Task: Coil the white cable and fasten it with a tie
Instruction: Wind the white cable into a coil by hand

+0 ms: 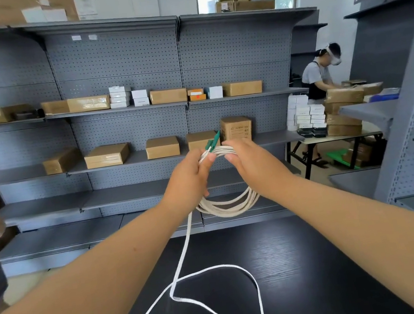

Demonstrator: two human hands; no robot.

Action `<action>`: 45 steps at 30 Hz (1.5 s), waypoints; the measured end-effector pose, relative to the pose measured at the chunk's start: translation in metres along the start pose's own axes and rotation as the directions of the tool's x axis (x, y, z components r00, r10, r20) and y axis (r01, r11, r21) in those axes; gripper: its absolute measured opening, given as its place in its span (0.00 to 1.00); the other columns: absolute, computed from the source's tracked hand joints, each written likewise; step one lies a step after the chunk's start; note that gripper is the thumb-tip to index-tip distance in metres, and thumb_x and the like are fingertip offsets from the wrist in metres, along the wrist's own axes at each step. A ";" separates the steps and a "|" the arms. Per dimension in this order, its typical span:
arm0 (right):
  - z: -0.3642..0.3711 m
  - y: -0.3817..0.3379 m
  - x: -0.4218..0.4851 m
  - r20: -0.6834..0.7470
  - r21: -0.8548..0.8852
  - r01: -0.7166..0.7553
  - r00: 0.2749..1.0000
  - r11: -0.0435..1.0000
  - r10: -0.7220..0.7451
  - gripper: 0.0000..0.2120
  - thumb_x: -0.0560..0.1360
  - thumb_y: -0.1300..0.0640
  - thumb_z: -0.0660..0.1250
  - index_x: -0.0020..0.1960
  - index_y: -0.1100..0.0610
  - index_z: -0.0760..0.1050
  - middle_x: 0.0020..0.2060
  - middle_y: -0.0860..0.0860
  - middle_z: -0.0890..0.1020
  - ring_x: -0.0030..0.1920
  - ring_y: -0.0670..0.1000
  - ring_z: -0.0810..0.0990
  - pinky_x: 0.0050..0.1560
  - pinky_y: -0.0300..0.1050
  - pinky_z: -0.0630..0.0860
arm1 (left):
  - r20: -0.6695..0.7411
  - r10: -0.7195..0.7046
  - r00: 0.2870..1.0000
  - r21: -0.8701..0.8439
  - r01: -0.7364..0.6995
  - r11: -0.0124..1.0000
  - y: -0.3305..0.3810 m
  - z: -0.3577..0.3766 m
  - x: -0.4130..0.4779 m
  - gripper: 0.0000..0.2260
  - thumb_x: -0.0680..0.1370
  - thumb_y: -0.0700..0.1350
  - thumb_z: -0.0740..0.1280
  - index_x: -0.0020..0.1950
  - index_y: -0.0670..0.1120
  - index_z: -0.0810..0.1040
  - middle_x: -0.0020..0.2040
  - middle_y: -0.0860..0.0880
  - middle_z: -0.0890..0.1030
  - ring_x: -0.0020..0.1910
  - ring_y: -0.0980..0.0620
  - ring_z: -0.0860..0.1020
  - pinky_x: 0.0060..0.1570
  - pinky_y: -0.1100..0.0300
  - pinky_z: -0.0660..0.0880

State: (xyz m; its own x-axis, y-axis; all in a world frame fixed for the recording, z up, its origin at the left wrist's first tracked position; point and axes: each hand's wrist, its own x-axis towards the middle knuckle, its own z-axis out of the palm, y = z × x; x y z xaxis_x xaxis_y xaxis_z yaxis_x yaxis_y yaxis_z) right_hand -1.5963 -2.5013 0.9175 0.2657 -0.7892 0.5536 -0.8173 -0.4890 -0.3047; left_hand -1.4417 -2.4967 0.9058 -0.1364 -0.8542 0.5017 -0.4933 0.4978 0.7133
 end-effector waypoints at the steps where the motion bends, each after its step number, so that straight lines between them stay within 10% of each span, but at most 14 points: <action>1: 0.001 0.000 0.000 -0.008 -0.028 0.000 1.000 1.000 0.000 0.15 0.81 0.53 0.53 0.64 0.57 0.68 0.57 0.57 0.74 0.55 0.58 0.74 0.54 0.55 0.72 | 0.010 -0.001 1.000 0.007 0.000 1.000 -0.001 -0.001 0.000 0.12 0.81 0.51 0.56 0.47 0.43 0.70 0.29 0.49 0.71 0.23 0.58 0.72 0.26 0.70 0.67; 9: 0.010 -0.001 0.004 -0.122 0.022 0.004 0.993 1.000 -0.002 0.13 0.81 0.55 0.54 0.60 0.61 0.71 0.53 0.58 0.75 0.53 0.57 0.73 0.46 0.45 0.64 | 0.119 -0.143 0.982 -0.434 0.181 0.883 -0.011 -0.006 -0.006 0.10 0.81 0.50 0.57 0.44 0.47 0.71 0.33 0.49 0.74 0.26 0.55 0.76 0.33 0.58 0.72; 16: 0.019 -0.013 0.008 -0.151 0.212 -0.012 0.988 0.977 0.045 0.24 0.79 0.57 0.59 0.73 0.57 0.57 0.65 0.56 0.67 0.63 0.53 0.69 0.61 0.40 0.64 | 0.035 -0.085 0.996 -0.264 0.092 0.960 -0.020 -0.016 0.003 0.10 0.81 0.49 0.55 0.45 0.46 0.69 0.31 0.51 0.66 0.25 0.56 0.66 0.31 0.59 0.71; 21: 0.023 -0.021 0.016 -0.128 -0.128 0.203 0.967 0.971 -0.219 0.27 0.77 0.55 0.61 0.73 0.61 0.58 0.70 0.58 0.66 0.71 0.57 0.63 0.70 0.51 0.59 | 0.063 -0.011 0.998 -0.095 0.017 0.995 -0.024 -0.026 0.006 0.11 0.81 0.50 0.56 0.47 0.45 0.71 0.29 0.50 0.68 0.27 0.52 0.68 0.33 0.55 0.72; 29: 0.031 -0.027 0.015 0.100 0.056 0.023 0.995 0.998 -0.029 0.20 0.81 0.55 0.54 0.72 0.57 0.61 0.67 0.55 0.69 0.66 0.54 0.69 0.62 0.45 0.64 | 0.119 0.068 0.991 0.039 -0.073 0.997 -0.028 -0.038 0.009 0.12 0.81 0.51 0.56 0.47 0.45 0.72 0.30 0.52 0.70 0.30 0.53 0.69 0.39 0.51 0.70; 34: 0.033 -0.033 0.014 0.054 0.038 -0.021 0.998 0.999 0.019 0.13 0.81 0.55 0.53 0.60 0.60 0.70 0.55 0.56 0.76 0.55 0.55 0.73 0.53 0.50 0.69 | 0.116 0.046 0.992 0.010 -0.047 0.999 -0.030 -0.040 0.010 0.11 0.81 0.51 0.57 0.46 0.46 0.73 0.31 0.52 0.72 0.29 0.56 0.73 0.32 0.70 0.69; 45: 0.021 -0.025 0.007 -0.163 0.112 -0.138 0.974 0.984 0.155 0.11 0.81 0.57 0.53 0.54 0.60 0.72 0.43 0.50 0.72 0.44 0.51 0.69 0.38 0.43 0.55 | 0.163 -0.038 0.986 -0.172 0.066 0.983 -0.039 -0.035 -0.006 0.06 0.80 0.49 0.60 0.46 0.48 0.72 0.36 0.52 0.79 0.41 0.49 0.79 0.49 0.53 0.76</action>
State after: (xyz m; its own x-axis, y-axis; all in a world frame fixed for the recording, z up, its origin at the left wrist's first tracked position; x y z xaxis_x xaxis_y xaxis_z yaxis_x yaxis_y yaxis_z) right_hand -1.5631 -2.5029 0.9128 0.0491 -0.7845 0.6182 -0.7838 -0.4139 -0.4630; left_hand -1.3915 -2.5059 0.8923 -0.2558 -0.8855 0.3878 -0.3465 0.4585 0.8183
